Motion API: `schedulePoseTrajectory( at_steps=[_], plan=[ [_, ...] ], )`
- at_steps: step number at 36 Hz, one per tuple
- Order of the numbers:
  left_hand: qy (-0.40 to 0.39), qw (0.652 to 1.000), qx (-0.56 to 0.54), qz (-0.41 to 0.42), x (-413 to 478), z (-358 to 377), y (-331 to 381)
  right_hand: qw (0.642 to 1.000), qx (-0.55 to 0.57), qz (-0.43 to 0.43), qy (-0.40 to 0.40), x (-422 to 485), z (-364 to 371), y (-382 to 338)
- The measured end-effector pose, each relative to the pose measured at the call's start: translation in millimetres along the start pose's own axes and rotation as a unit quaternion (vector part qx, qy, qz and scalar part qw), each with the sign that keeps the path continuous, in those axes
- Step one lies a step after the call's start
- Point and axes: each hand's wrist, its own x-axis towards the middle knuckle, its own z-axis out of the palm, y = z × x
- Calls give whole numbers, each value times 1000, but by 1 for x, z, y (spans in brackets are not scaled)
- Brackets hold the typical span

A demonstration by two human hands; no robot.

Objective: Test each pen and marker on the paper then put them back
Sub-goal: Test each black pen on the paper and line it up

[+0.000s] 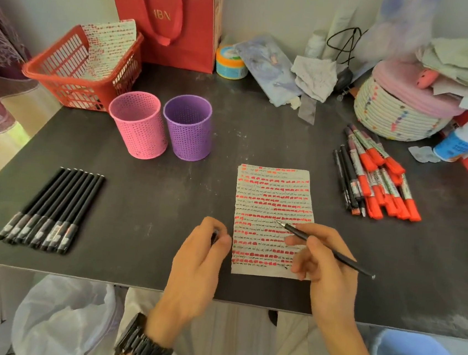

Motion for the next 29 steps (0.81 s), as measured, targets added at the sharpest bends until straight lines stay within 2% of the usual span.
schedulePoseTrajectory(
  at_steps=[4,9,12,21,29],
  plan=[
    [-14,999,-28,-10,0,-3,1,1000,11,5,-12,1,0,0],
    [-36,997,65,8,2,-3,-1,1000,5,6,-14,1,-1,0],
    [-53,995,77,22,3,0,0,1000,16,4,-17,1,-1,-1],
    [-6,999,28,36,3,0,0,1000,14,-1,-24,1,-4,0],
    [-26,997,66,27,2,0,-4,1000,17,5,-25,0,-5,1]
  ],
)
